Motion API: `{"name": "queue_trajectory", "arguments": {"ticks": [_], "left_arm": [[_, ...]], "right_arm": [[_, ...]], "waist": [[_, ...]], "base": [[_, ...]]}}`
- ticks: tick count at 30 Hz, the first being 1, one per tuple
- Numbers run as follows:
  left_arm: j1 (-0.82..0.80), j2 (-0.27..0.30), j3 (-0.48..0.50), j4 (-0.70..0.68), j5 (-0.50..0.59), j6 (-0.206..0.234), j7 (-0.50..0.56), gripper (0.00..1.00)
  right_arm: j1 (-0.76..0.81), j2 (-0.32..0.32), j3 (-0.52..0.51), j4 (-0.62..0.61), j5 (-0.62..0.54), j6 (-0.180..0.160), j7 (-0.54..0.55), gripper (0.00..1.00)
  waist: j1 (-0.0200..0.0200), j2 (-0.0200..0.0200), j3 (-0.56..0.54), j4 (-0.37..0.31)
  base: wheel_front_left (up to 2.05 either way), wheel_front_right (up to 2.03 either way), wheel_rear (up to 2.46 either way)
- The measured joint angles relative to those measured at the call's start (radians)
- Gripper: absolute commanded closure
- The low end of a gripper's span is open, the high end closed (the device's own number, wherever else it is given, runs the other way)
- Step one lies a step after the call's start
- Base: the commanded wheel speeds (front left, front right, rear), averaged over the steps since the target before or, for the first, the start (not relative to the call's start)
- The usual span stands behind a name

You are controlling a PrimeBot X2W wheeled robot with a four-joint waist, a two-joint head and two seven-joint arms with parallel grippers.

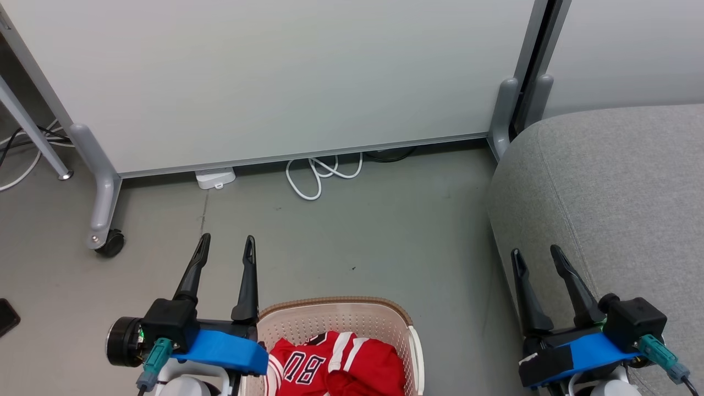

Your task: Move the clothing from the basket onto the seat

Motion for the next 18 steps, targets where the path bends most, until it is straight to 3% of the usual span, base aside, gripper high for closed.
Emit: {"name": "queue_trajectory", "arguments": {"ticks": [18], "left_arm": [[-0.004,-0.001,-0.008,0.006,0.089,-0.008,-0.022,0.00]], "right_arm": [[-0.002,-0.001,0.014,0.000,-0.086,0.000,-0.022,0.00]], "waist": [[0.0000,0.0000,0.000,0.004]], "base": [[0.00,0.00,0.00]]}}
